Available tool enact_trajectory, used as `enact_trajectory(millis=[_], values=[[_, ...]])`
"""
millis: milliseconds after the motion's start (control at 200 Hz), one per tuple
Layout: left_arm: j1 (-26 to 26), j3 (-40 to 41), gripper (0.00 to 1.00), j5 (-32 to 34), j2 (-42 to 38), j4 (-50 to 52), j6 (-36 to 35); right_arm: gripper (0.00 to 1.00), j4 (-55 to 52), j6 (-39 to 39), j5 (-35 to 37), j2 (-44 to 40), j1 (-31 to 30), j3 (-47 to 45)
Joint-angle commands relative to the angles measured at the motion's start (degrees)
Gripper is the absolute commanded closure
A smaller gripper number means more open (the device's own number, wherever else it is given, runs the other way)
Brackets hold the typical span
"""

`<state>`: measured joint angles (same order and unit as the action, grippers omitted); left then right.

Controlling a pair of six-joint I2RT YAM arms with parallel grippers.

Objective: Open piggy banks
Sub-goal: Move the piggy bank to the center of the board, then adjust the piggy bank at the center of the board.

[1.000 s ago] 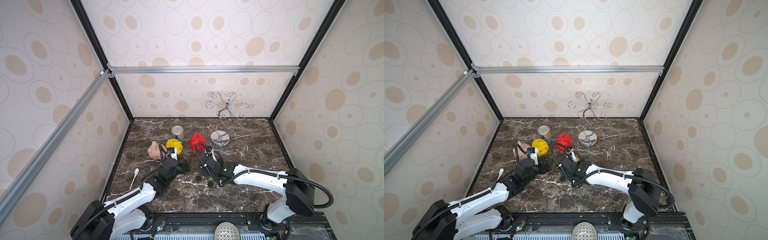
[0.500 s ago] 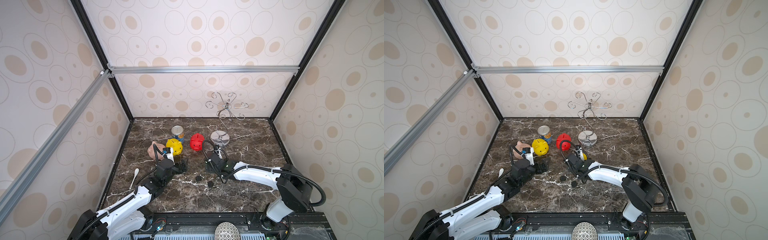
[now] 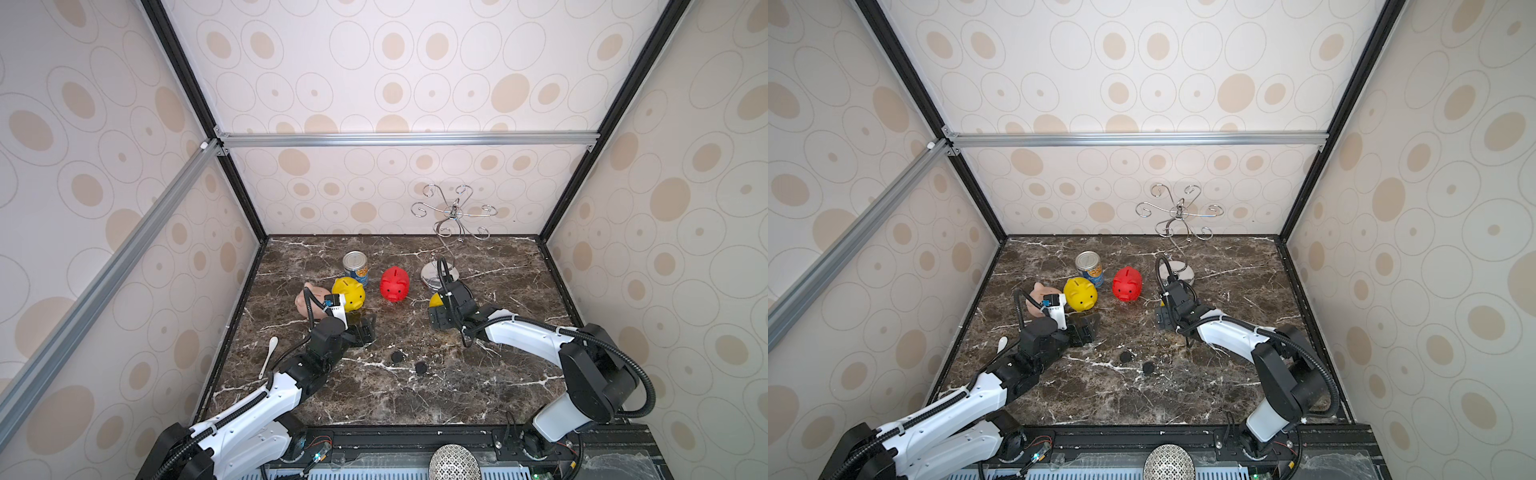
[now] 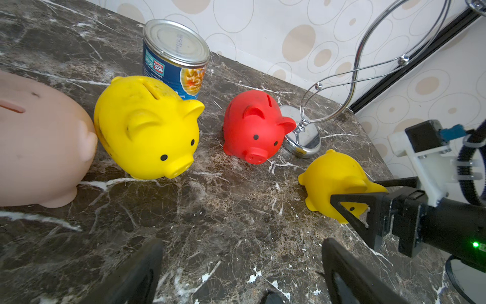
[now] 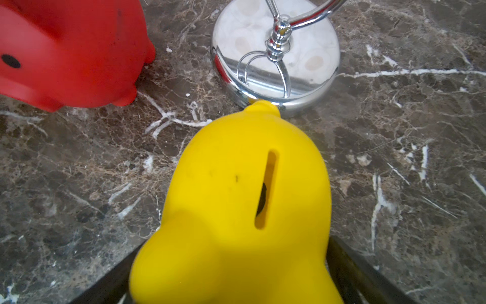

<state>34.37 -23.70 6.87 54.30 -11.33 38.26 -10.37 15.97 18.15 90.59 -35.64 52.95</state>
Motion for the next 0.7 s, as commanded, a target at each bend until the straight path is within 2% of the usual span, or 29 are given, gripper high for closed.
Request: enact_trajectory(millis=[0,230,410,690], values=[[-1.4,-3.0,0.0,2.4,-0.3,2.6,-0.9,0.01,-6.2,-2.3,0.8,-2.8,0.1,1.3],[-7.1,-15.7,0.0,3.0,7.5,12.1,-1.9,0.01,-11.0,-3.1,2.4,-9.1,-0.1,3.2],[-8.1,-26.5,0.0,6.9,18.4,18.7,-5.7,0.01,-11.6,-2.6,0.8,-12.3,-0.9,2.4],[-10.0,-37.8,0.05,8.5,33.8,22.2,-4.0,0.01,-7.8,-3.1,-1.3,-15.7,-2.2,-0.2]])
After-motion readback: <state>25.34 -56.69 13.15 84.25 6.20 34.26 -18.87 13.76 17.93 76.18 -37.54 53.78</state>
